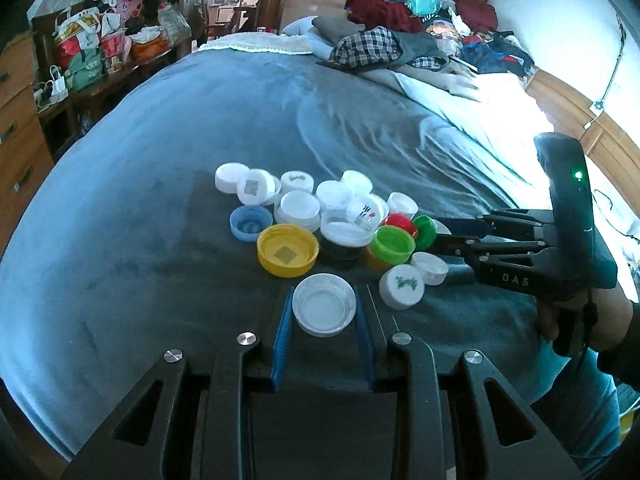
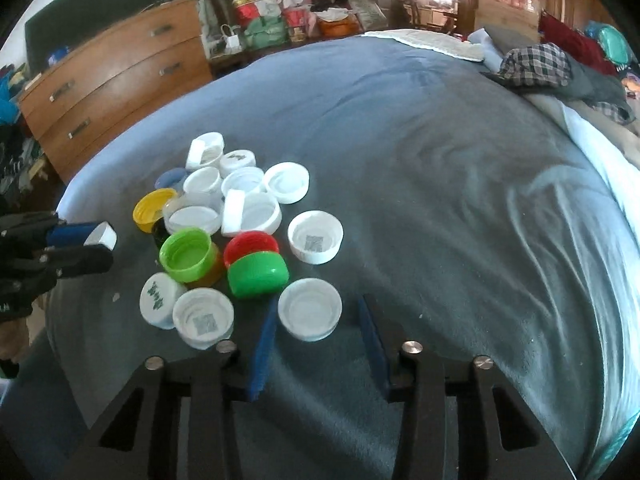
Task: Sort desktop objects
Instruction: 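Grasp a white cap with the left tool while the right tool grasps a white QR-printed cap, then carry both caps over the blue basket and open both tools to drop them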
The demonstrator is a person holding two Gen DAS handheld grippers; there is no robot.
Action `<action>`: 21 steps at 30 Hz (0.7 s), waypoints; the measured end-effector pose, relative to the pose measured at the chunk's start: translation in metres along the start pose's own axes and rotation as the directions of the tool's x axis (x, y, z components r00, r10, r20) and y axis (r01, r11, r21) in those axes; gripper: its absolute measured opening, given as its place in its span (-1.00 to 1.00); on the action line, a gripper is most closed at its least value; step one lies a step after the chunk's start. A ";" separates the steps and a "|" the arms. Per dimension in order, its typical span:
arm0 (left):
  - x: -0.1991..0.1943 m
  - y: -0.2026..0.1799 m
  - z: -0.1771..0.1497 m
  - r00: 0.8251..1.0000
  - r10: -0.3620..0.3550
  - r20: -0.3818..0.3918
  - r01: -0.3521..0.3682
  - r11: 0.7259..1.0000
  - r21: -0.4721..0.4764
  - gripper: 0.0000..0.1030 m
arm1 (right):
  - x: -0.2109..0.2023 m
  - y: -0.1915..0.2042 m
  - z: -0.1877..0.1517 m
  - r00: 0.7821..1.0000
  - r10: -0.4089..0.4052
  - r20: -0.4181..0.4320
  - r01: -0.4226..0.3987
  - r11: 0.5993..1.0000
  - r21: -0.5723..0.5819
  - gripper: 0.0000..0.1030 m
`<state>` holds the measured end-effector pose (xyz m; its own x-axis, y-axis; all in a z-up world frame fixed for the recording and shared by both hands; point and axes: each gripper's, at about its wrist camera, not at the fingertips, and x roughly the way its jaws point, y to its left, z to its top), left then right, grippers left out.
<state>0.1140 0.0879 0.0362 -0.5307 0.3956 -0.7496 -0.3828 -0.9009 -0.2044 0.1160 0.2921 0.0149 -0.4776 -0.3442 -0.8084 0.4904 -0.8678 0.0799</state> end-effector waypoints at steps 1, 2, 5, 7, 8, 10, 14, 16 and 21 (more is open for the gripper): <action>-0.002 -0.002 0.001 1.000 0.000 0.006 0.000 1.000 0.003 -0.51 | -0.003 0.000 0.000 1.000 -0.012 0.002 0.012 1.000 0.007 -0.38; -0.005 -0.005 0.004 1.000 0.003 0.015 -0.003 1.000 0.007 -0.51 | -0.010 0.001 -0.001 0.999 -0.035 0.010 0.035 0.999 0.013 -0.38; -0.011 -0.015 0.010 0.999 0.000 0.033 0.000 1.000 0.018 -0.51 | -0.032 -0.003 -0.003 0.997 -0.074 0.038 0.072 0.996 0.060 -0.38; -0.015 -0.024 0.017 0.999 -0.010 0.047 0.009 1.000 0.029 -0.51 | -0.057 -0.008 -0.006 0.993 -0.097 0.066 0.089 0.989 0.115 -0.38; -0.016 -0.031 0.022 0.999 -0.013 0.053 0.011 0.999 0.034 -0.51 | -0.068 -0.012 -0.007 0.991 -0.109 0.077 0.098 0.986 0.138 -0.38; -0.018 -0.046 0.030 0.998 -0.027 0.064 0.024 0.999 0.046 -0.51 | -0.093 -0.019 -0.012 0.986 -0.134 0.103 0.113 0.975 0.191 -0.38; -0.018 -0.087 0.047 0.994 -0.072 0.082 0.064 0.994 0.089 -0.51 | -0.143 -0.037 -0.026 0.972 -0.190 0.139 0.148 0.952 0.269 -0.38; -0.018 -0.109 0.055 0.992 -0.089 0.087 0.079 0.991 0.113 -0.51 | -0.164 -0.046 -0.030 0.964 -0.225 0.142 0.178 0.943 0.282 -0.38; -0.013 -0.183 0.079 0.984 -0.155 0.084 0.136 0.972 0.190 -0.51 | -0.212 -0.074 -0.051 0.940 -0.304 0.152 0.238 0.908 0.343 -0.37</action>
<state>0.1309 0.2616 0.1332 -0.5269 0.5437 -0.6533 -0.5881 -0.7881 -0.1817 0.2180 0.4475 0.1504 -0.7091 -0.1142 -0.6958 0.0814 -0.9935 0.0802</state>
